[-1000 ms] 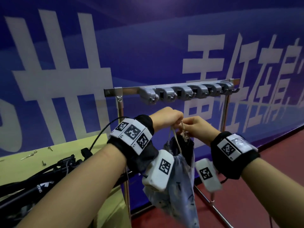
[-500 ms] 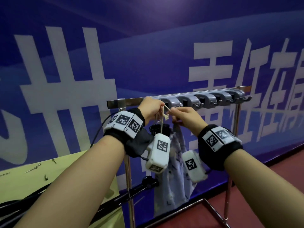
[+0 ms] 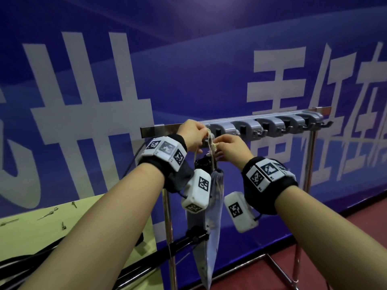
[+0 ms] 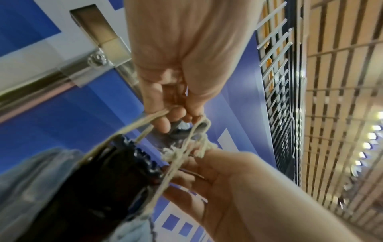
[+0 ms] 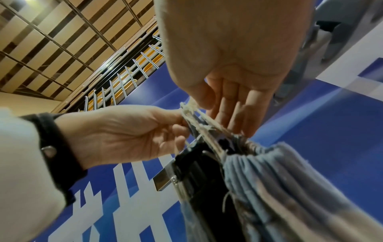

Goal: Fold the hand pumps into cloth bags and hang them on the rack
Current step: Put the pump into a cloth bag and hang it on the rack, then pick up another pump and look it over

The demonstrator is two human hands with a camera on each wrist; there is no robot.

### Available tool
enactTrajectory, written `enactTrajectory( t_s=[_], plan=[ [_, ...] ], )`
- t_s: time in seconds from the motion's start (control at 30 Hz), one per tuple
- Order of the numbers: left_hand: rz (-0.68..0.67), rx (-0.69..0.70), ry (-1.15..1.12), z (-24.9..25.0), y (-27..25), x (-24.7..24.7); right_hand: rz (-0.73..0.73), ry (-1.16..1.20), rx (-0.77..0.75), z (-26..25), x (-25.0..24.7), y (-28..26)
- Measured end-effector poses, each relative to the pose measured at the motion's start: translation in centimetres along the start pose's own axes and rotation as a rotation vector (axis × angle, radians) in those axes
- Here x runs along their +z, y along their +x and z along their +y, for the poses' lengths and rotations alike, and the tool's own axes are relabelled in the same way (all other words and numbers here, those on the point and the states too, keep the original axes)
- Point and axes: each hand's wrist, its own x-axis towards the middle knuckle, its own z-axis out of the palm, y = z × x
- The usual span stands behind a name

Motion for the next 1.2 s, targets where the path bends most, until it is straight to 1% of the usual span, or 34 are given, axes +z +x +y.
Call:
enactTrajectory(
  t_s=[0.13,0.3,0.4,0.5,0.6,0.7,0.77,0.8,0.9,1.07,1.2],
  plan=[
    [0.050,0.067,0.040,0.2,-0.1,0.6,-0.020,-0.030,0.010,0.8,0.3,-0.4],
    [0.132,0.160,0.062,0.7,0.0,0.7,0.022,0.036,0.010,0.4,-0.5,-0.5],
    [0.127,0.128,0.060,0.7,0.3,0.8,0.035,0.004,0.020,0.4,-0.8,-0.5],
    [0.121,0.083,0.088,0.1,0.5,1.0,0.010,-0.043,0.053,0.8,-0.9,-0.8],
    [0.133,0.083,0.098,-0.3,0.5,1.0,-0.011,-0.064,0.067,1.3,-1.0,-1.2],
    [0.231,0.148,0.102,-0.6,0.2,0.9,-0.011,-0.072,0.071,1.5,-1.2,-1.6],
    [0.314,0.171,0.067,-0.7,-0.3,0.4,-0.029,-0.065,0.080,1.5,-1.3,-2.0],
    [0.332,0.175,0.059,-0.8,-0.4,0.0,-0.039,-0.060,0.081,1.4,-1.4,-2.2],
    [0.309,0.166,0.092,-0.8,-1.2,-1.5,-0.032,-0.056,0.066,0.8,-1.4,-3.1],
    [0.227,0.186,0.206,-0.3,-3.4,-3.6,0.045,-0.025,0.024,-1.4,-0.7,-4.8],
    [0.187,0.184,0.241,-0.1,-5.4,-5.9,0.030,-0.027,-0.007,-3.5,0.5,-6.3]
  ],
)
